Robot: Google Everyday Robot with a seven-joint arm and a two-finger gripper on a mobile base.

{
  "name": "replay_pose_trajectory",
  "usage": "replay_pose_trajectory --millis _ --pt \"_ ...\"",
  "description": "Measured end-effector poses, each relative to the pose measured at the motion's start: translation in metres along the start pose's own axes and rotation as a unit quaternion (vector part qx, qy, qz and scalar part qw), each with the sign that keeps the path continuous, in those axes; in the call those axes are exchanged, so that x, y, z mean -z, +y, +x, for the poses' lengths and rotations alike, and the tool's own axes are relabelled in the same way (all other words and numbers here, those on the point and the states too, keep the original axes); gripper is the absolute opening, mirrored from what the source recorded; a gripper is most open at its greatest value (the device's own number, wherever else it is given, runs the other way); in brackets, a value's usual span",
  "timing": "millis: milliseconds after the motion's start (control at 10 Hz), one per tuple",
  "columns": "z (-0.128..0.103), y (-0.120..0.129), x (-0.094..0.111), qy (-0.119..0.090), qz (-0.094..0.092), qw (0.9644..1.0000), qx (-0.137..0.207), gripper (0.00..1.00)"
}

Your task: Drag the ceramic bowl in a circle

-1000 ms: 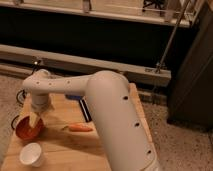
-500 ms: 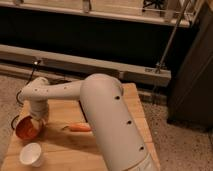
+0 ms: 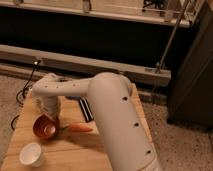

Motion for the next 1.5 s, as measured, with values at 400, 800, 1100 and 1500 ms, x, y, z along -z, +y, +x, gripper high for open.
replay_pose_trajectory --millis 400,800,1100,1500 --pt "-0.029 0.078 0.028 -0.027 -0.093 0.994 -0.05 0.0" --pt "-0.062 0.099 0.004 -0.123 -0.135 0.981 -0.066 0.0" --pt "-0.151 0.093 0.003 -0.21 -0.141 0.9615 -0.107 0.0" --pt "-0.218 0.006 -0.001 -0.233 -0.09 0.9602 -0.126 0.0"
